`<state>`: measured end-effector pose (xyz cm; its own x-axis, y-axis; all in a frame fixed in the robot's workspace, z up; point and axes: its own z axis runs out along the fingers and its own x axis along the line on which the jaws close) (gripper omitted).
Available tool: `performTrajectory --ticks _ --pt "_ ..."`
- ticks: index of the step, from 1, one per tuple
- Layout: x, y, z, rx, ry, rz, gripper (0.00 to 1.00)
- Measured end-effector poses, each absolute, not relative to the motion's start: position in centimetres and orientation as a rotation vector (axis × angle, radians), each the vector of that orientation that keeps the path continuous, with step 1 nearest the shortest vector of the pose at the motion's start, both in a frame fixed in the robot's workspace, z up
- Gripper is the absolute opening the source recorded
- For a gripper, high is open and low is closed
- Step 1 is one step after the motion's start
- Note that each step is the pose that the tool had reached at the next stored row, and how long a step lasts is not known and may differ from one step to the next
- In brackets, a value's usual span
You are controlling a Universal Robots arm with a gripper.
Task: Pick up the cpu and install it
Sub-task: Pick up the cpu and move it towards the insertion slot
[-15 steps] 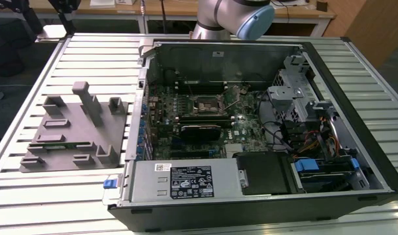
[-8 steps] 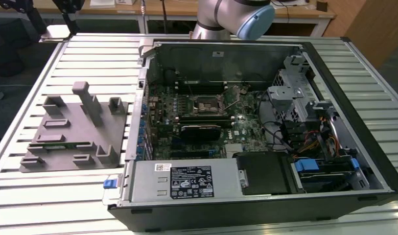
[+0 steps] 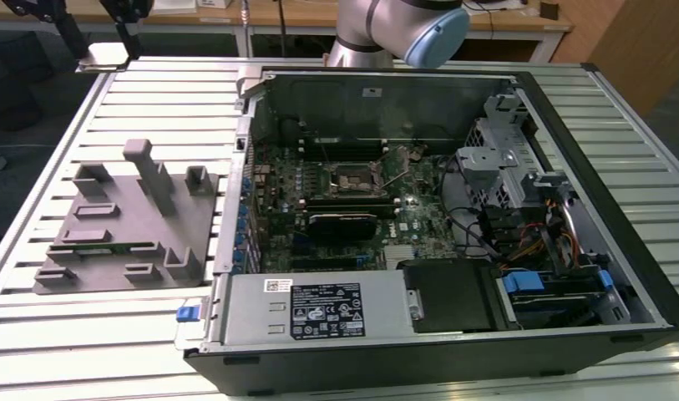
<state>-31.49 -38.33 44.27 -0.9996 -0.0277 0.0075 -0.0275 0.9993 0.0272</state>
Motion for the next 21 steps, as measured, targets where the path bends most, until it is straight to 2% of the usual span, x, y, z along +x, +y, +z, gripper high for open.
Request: performTrajectory --ticks 21 --pt "-28.8 -38.3 44.2 0.043 -3.133 -0.043 0.54"
